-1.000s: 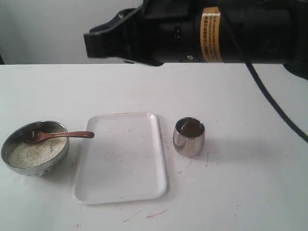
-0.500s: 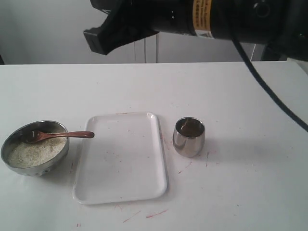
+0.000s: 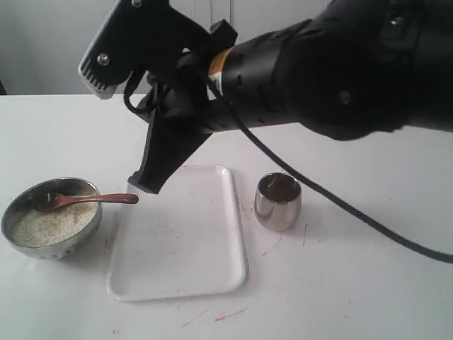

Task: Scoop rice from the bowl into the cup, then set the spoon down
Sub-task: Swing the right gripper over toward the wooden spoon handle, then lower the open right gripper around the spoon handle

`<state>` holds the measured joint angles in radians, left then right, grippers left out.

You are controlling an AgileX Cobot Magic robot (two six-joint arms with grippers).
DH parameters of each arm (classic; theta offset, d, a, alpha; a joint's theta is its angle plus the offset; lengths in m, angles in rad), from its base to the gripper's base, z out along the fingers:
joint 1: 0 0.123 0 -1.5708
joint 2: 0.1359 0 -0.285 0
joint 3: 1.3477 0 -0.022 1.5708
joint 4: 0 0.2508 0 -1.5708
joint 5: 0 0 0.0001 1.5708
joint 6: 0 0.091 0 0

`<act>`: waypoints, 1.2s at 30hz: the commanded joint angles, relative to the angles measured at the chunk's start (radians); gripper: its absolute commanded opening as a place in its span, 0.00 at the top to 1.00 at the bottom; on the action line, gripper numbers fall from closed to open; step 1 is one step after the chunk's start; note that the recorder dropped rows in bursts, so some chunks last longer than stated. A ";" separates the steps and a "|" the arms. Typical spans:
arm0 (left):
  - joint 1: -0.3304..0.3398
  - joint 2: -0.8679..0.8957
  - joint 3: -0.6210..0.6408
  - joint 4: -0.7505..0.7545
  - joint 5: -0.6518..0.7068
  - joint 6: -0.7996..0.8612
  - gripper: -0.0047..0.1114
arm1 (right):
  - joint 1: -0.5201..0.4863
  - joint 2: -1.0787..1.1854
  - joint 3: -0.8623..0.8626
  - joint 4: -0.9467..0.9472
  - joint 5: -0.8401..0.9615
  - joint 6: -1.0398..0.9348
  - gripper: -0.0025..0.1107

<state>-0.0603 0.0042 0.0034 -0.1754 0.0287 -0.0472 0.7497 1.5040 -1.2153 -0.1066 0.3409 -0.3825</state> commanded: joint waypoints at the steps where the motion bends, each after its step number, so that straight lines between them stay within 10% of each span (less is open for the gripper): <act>1: -0.002 -0.004 -0.003 -0.009 -0.005 -0.002 0.84 | 0.006 0.069 -0.097 0.091 0.191 -0.019 0.98; 23: -0.002 -0.004 -0.003 -0.009 -0.005 -0.002 0.84 | -0.001 0.291 -0.491 0.246 0.639 -0.250 0.98; 36: -0.002 -0.004 -0.003 -0.009 -0.005 -0.002 0.84 | -0.136 0.363 -0.569 0.404 0.586 -0.299 0.98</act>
<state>-0.0603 0.0042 0.0034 -0.1754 0.0287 -0.0472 0.6271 1.8635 -1.7737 0.2313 0.9611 -0.6300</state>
